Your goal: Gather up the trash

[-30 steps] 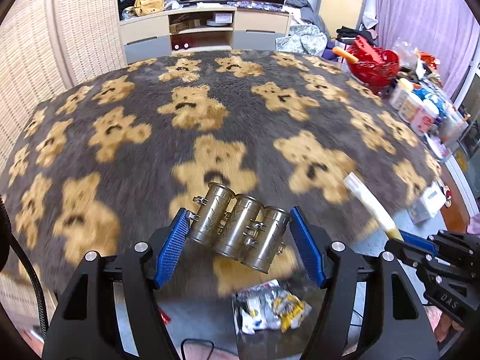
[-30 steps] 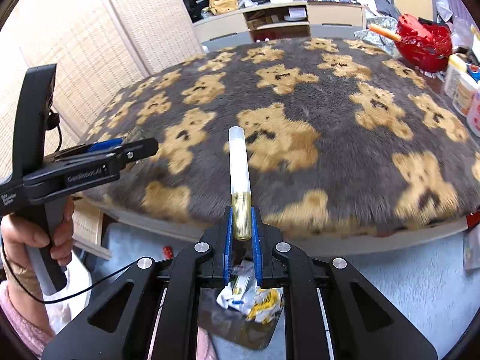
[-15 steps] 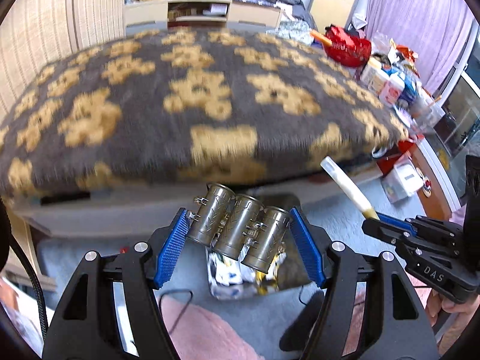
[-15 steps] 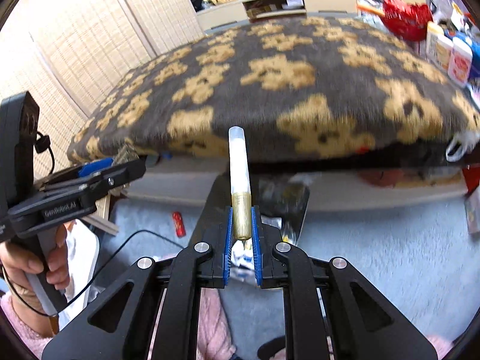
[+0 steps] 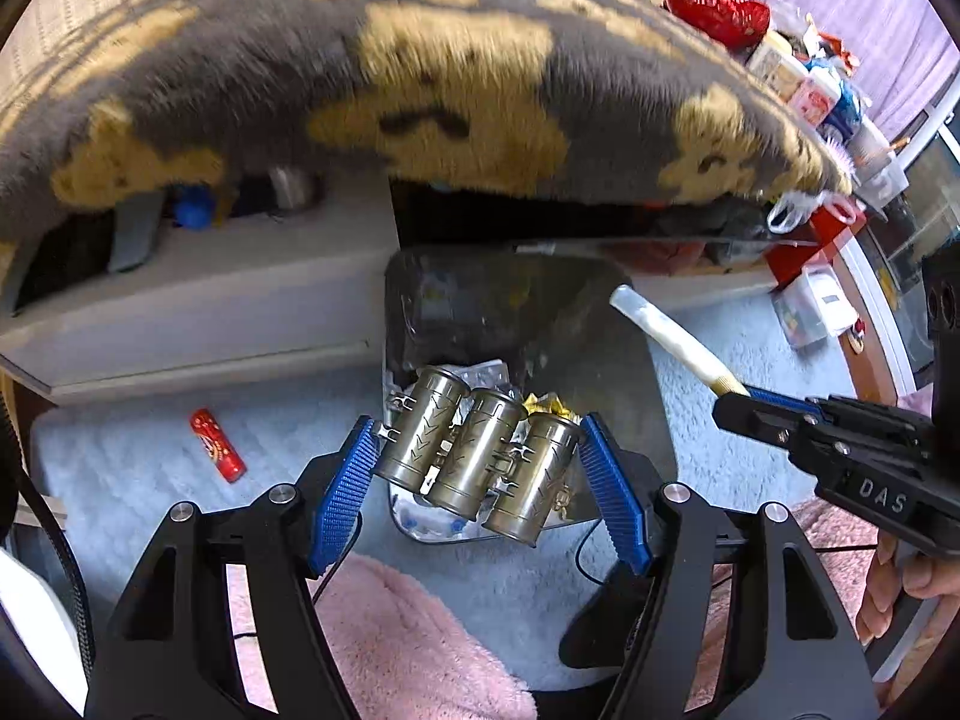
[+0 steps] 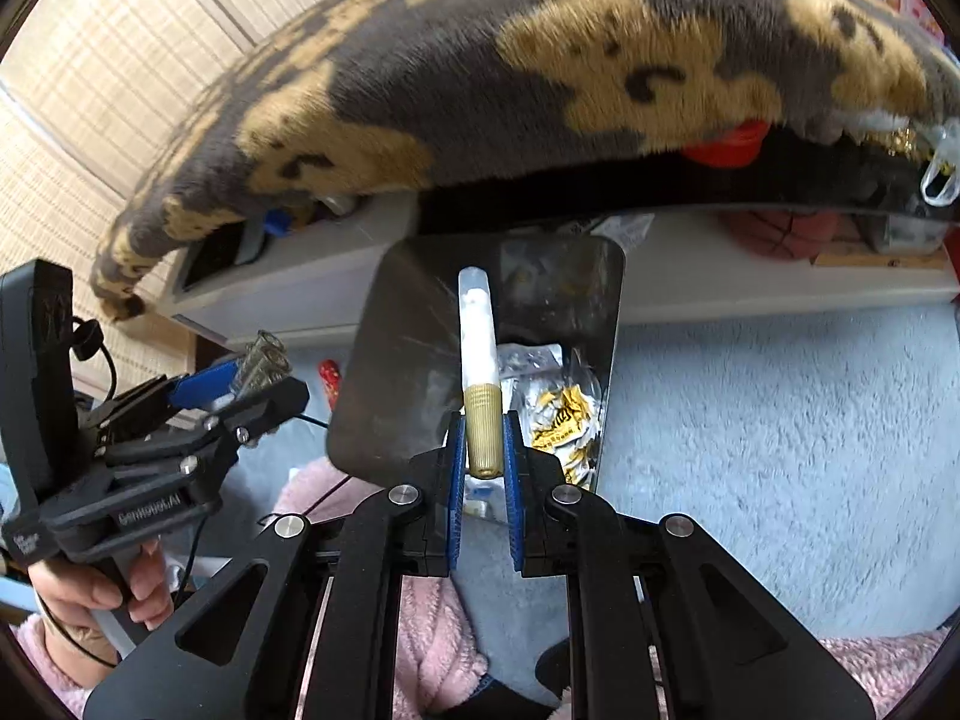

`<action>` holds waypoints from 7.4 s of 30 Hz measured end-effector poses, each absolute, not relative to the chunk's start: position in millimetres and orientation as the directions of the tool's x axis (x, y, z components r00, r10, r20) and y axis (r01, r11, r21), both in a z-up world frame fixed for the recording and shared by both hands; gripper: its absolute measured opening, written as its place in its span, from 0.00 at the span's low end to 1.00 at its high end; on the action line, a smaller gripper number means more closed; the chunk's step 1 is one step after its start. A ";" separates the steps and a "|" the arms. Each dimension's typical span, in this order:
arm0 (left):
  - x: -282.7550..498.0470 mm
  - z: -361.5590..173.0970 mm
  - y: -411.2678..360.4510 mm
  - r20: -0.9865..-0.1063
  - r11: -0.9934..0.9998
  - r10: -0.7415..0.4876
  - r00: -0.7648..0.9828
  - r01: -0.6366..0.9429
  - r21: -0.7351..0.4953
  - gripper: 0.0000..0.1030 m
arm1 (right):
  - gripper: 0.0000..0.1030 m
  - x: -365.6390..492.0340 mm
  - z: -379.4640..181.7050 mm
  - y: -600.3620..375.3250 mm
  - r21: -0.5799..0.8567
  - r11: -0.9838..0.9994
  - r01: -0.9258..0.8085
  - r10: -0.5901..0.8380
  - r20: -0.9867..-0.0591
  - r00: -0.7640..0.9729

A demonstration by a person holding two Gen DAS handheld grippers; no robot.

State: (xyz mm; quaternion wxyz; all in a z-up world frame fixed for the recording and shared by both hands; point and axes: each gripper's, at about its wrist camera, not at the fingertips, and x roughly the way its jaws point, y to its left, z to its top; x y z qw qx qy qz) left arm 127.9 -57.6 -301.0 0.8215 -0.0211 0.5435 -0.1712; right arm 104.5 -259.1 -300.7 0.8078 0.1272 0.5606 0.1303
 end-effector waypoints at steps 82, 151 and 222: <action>233.8 -592.5 164.3 -0.999 0.935 0.031 0.020 -0.353 0.022 0.33 | 0.96 168.9 -357.6 -156.1 0.360 0.911 -0.203 0.410 -0.853 0.323; 65.9 -64.5 -25.4 -0.543 0.975 -0.220 0.810 0.204 -0.090 0.92 | 0.97 32.9 -56.3 -282.4 0.123 0.992 -0.007 0.058 -0.420 0.906; -37.4 63.7 2.9 -0.223 0.994 -0.110 0.969 0.108 -0.022 0.92 | 0.97 -32.8 58.2 -243.7 -0.002 0.999 0.039 -0.038 -0.178 0.983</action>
